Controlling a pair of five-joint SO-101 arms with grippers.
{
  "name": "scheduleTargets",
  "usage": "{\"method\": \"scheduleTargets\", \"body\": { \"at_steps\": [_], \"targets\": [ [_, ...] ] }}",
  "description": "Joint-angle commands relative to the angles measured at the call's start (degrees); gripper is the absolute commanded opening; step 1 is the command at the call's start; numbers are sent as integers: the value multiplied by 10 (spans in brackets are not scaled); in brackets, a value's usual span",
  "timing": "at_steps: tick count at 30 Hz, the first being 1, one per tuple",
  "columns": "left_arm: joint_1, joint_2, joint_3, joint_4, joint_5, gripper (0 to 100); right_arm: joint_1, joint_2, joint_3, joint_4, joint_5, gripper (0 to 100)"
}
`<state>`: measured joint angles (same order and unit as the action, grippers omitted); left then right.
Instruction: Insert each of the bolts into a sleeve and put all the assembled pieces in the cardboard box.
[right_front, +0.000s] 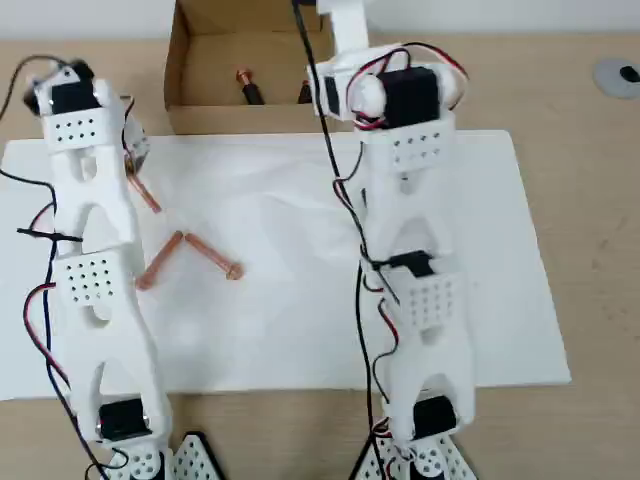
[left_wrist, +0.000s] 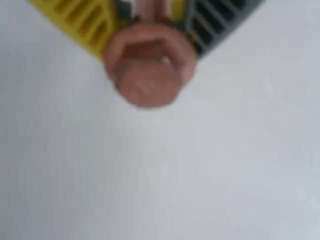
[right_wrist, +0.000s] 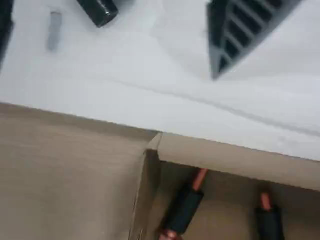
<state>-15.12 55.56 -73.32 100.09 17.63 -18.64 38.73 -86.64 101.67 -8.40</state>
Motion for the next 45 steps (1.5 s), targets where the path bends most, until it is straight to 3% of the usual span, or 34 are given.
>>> {"method": "scheduleTargets", "body": {
  "at_steps": [1, 8, 15, 25, 36, 45],
  "targets": [
    [9, -109, -42, 5, -27, 5, 15, -106, 102, 9, 0, 315],
    [18, -242, -7, 5, -34, 5, 40, -205, 470, 4, 0, 315],
    [16, -389, 177, 5, -33, 7, 48, -208, 572, 4, 3, 315],
    [12, -623, 394, -11, -36, 10, 49, -113, 578, 4, 4, 315],
    [16, -856, 716, -172, -63, 10, 64, -31, 494, 4, 5, 314],
    [17, -1115, 965, -310, -64, 8, 85, 48, 416, 6, 67, 313]
  ]
}}
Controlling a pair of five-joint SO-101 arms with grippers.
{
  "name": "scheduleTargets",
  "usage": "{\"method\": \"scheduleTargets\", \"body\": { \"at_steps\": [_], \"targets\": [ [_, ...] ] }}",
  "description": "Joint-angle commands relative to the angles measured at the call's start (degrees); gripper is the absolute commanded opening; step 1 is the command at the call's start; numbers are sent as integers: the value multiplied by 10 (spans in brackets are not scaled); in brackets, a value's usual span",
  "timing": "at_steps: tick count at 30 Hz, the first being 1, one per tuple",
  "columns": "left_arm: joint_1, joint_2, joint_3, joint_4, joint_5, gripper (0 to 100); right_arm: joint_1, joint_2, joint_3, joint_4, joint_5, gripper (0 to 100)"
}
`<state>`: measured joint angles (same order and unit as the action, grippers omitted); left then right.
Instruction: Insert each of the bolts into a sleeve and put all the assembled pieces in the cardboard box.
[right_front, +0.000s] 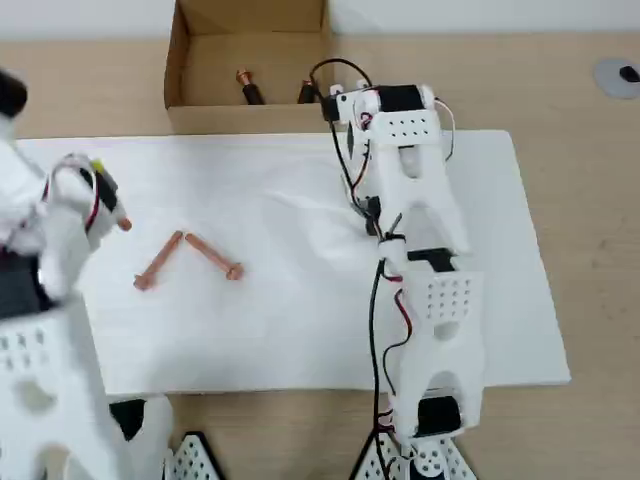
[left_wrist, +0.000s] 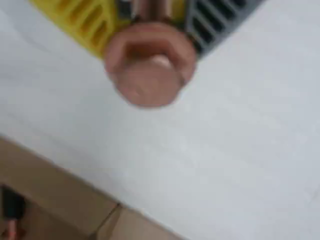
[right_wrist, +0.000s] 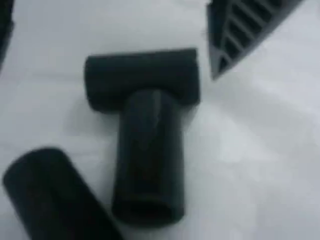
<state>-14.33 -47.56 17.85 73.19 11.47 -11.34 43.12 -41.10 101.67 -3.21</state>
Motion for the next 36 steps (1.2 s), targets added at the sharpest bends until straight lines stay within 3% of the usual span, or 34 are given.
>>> {"method": "scheduleTargets", "body": {
  "at_steps": [1, 12, 17, 30, 36],
  "targets": [
    [8, -111, 76, -54, -3, 8, 11, 9, -44, 6, 21, 313],
    [8, -332, 264, -164, 3, 6, 9, 61, -83, 6, 82, 311],
    [8, -389, 309, -185, 3, 6, 9, 77, -83, 4, 112, 189],
    [8, -433, 324, -180, 0, 6, 9, 85, -84, -13, 196, 142],
    [8, -432, 324, -180, 0, 6, 9, 85, -84, -12, 199, 106]
  ]
}}
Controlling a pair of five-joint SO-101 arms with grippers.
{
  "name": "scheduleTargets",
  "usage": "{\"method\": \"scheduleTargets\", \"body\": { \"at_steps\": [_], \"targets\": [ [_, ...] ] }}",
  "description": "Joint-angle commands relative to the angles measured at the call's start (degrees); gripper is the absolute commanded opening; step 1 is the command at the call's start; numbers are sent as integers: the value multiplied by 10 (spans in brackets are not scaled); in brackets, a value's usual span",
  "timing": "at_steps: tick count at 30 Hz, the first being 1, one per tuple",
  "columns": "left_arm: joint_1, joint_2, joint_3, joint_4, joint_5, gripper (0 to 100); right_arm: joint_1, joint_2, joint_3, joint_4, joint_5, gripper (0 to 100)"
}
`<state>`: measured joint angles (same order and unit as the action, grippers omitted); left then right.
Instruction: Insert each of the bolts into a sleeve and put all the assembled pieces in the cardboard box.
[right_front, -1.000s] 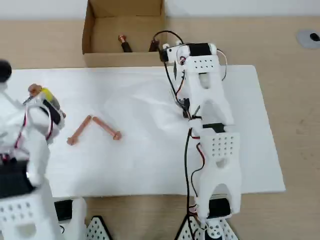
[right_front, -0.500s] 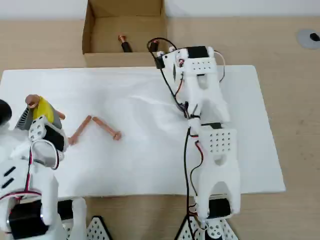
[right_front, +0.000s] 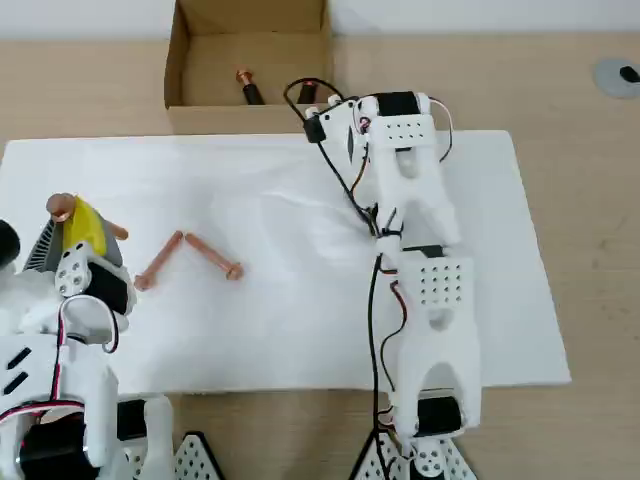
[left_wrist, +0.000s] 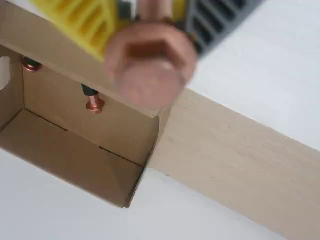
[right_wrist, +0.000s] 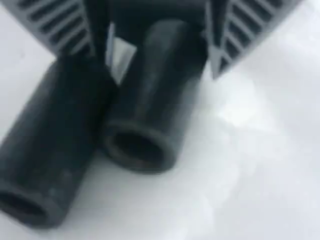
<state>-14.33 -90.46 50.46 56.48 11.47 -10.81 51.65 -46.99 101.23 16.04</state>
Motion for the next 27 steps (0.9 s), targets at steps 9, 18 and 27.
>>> {"method": "scheduleTargets", "body": {
  "at_steps": [9, 18, 27],
  "targets": [
    [5, -4, 3, -12, -1, 6, 7, -5, -39, -1, 4, 11],
    [5, -4, 3, -38, 0, 6, 2, -63, -218, 12, 3, 11],
    [9, -5, 3, -34, 3, 6, -74, -267, -233, 12, -95, 10]
  ]
}}
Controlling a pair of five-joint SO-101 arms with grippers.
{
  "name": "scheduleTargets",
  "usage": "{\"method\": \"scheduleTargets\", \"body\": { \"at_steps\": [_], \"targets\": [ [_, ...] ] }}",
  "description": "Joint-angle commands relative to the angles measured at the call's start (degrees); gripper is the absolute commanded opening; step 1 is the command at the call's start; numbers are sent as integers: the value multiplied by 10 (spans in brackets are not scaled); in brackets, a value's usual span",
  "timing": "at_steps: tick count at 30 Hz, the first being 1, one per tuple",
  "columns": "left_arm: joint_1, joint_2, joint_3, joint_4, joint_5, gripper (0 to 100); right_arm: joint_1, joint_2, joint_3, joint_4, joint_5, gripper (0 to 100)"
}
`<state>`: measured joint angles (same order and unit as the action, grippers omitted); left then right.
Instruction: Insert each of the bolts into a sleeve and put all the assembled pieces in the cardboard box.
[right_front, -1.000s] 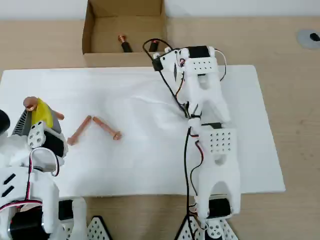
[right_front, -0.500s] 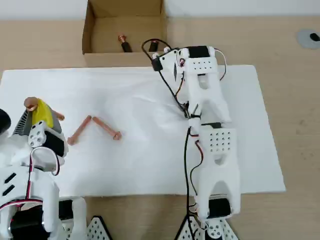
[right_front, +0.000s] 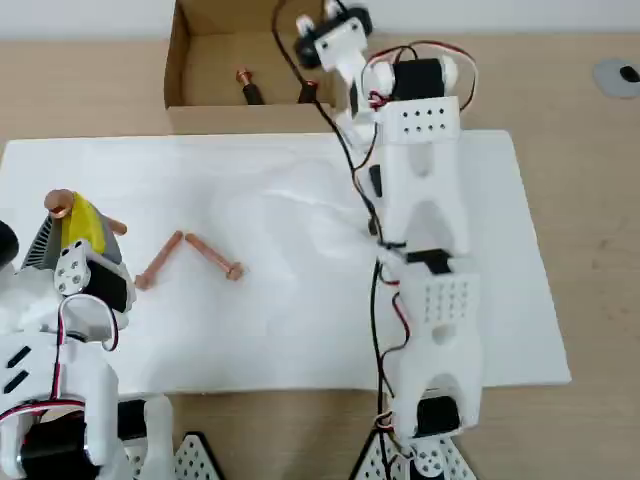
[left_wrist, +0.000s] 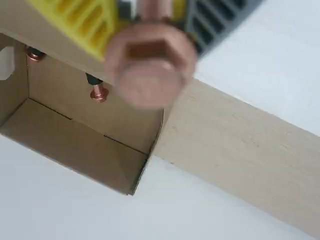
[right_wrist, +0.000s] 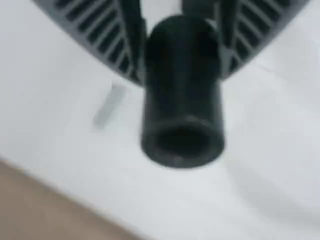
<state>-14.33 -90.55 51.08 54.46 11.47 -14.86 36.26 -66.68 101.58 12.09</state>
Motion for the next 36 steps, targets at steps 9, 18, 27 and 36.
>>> {"method": "scheduleTargets", "body": {
  "at_steps": [9, 18, 27, 36],
  "targets": [
    [87, -2, -4, -59, 0, 6, -141, -266, 48, 9, -252, 10],
    [114, 0, -4, -160, 0, 6, -190, -414, 247, 9, -316, 10],
    [114, 0, -4, -164, -1, 6, -190, -662, 549, -83, -295, 10],
    [114, 1, 8, -164, -2, 6, -189, -931, 985, -384, -221, 10]
  ]
}}
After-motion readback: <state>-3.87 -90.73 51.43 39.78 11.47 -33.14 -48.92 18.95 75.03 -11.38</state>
